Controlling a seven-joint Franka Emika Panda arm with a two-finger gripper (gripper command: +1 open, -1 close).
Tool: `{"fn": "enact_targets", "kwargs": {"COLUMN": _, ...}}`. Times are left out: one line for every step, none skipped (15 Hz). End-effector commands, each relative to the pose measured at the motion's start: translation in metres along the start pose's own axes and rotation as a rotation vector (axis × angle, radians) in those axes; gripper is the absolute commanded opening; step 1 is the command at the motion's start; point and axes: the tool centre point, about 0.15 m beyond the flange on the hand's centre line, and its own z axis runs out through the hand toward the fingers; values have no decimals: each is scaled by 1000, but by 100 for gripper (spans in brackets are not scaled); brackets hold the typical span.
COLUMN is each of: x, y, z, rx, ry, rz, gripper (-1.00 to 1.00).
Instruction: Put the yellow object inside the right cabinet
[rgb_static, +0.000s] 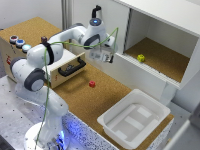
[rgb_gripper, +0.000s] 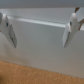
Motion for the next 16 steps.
{"fn": "enact_targets", "kwargs": {"x": -21, "y": -35, "z": 3, "rx": -105, "ry": -31, "rz": 12, "gripper": 100}}
{"fn": "enact_targets", "kwargs": {"x": -21, "y": -35, "z": 3, "rx": -105, "ry": -31, "rz": 12, "gripper": 100}}
{"fn": "enact_targets", "kwargs": {"x": -21, "y": -35, "z": 3, "rx": -105, "ry": -31, "rz": 12, "gripper": 100}}
{"fn": "enact_targets", "kwargs": {"x": -21, "y": -35, "z": 3, "rx": -105, "ry": -31, "rz": 12, "gripper": 100}}
{"fn": "enact_targets", "kwargs": {"x": -21, "y": -35, "z": 3, "rx": -105, "ry": -31, "rz": 12, "gripper": 100}}
{"fn": "enact_targets", "kwargs": {"x": -21, "y": -35, "z": 3, "rx": -105, "ry": -31, "rz": 12, "gripper": 100}}
{"fn": "enact_targets", "kwargs": {"x": -21, "y": -35, "z": 3, "rx": -105, "ry": -31, "rz": 12, "gripper": 100}}
{"fn": "enact_targets", "kwargs": {"x": -21, "y": -35, "z": 3, "rx": -105, "ry": -31, "rz": 12, "gripper": 100}}
{"fn": "enact_targets", "kwargs": {"x": -21, "y": -35, "z": 3, "rx": -105, "ry": -31, "rz": 12, "gripper": 100}}
{"fn": "enact_targets", "kwargs": {"x": -21, "y": -35, "z": 3, "rx": -105, "ry": -31, "rz": 12, "gripper": 100}}
{"fn": "enact_targets", "kwargs": {"x": -21, "y": -35, "z": 3, "rx": -105, "ry": -31, "rz": 12, "gripper": 100}}
{"fn": "enact_targets", "kwargs": {"x": -21, "y": -35, "z": 3, "rx": -105, "ry": -31, "rz": 12, "gripper": 100}}
{"fn": "enact_targets", "kwargs": {"x": -21, "y": -35, "z": 3, "rx": -105, "ry": -31, "rz": 12, "gripper": 100}}
{"fn": "enact_targets", "kwargs": {"x": -21, "y": -35, "z": 3, "rx": -105, "ry": -31, "rz": 12, "gripper": 100}}
{"fn": "enact_targets", "kwargs": {"x": -21, "y": -35, "z": 3, "rx": -105, "ry": -31, "rz": 12, "gripper": 100}}
{"fn": "enact_targets", "kwargs": {"x": -21, "y": -35, "z": 3, "rx": -105, "ry": -31, "rz": 12, "gripper": 100}}
